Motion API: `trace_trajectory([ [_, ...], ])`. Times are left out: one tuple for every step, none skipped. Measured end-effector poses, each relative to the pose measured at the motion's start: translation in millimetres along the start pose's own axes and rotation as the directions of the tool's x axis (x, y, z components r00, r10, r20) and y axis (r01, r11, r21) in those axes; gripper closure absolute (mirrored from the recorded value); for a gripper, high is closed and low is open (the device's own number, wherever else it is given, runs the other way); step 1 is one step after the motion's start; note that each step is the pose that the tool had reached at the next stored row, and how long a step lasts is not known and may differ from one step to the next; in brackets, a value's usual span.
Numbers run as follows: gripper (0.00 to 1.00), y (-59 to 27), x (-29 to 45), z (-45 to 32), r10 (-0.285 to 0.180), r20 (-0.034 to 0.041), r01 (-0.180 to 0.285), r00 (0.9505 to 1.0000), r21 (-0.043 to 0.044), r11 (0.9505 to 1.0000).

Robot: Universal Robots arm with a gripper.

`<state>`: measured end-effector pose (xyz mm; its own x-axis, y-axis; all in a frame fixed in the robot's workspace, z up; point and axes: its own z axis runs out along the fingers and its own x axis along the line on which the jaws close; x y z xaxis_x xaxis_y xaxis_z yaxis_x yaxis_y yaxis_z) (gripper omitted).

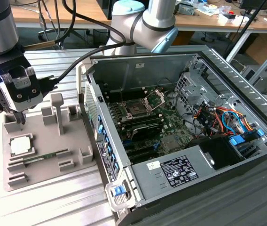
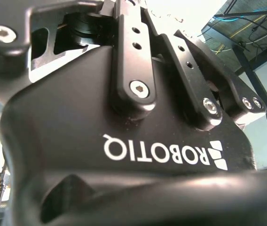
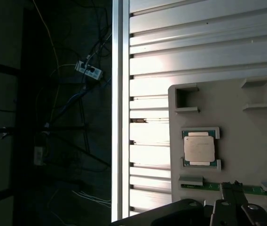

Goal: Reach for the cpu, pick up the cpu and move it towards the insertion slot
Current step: 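Reach for the cpu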

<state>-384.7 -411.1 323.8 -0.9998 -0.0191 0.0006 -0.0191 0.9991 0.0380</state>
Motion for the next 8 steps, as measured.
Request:
trace_trajectory([
  [0.89,0.0,0.0,0.2,0.0,0.0,0.0,1.0,0.0001,1.0],
  [0.89,-0.1,0.0,0.6,0.0,0.0,0.0,1.0,0.0,1.0],
  [0.89,-0.1,0.0,0.8,0.0,0.0,0.0,1.0,0.0001,1.0],
  [0.89,-0.1,0.0,1.0,0.0,0.0001,0.0,1.0,0.0,1.0],
  [0.89,-0.1,0.0,1.2,0.0,0.0,0.0,1.0,0.0,1.0],
  [0.89,-0.1,0.0,1.6,0.0,0.0,0.0,1.0,0.0,1.0],
  [0.89,-0.1,0.0,1.7,0.0,0.0,0.0,1.0,0.0,1.0],
  [0.89,-0.2,0.0,2.3,0.0,0.0,0.0,1.0,0.0,1.0],
])
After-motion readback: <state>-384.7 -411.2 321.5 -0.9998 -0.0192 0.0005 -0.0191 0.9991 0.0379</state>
